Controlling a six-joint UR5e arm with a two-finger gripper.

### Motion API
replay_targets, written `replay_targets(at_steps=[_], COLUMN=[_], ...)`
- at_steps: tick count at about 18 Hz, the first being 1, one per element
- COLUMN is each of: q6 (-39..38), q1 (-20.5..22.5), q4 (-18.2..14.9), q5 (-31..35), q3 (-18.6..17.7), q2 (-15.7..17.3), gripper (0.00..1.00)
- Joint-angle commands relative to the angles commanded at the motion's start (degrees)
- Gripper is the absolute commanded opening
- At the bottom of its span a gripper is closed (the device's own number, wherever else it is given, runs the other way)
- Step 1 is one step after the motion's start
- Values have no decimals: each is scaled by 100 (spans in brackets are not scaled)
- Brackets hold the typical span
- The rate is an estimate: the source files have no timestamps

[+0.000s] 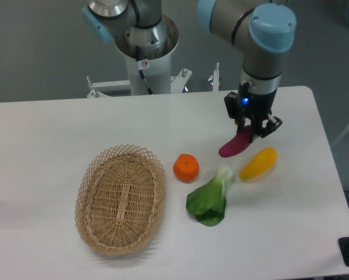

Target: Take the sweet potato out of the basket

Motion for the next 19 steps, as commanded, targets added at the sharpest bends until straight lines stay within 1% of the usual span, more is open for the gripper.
replay_targets(at_steps=[19], q6=[-62], q1=[17], q4=[9], q5=[-211], q3=[62], q2=[-9], gripper=[20])
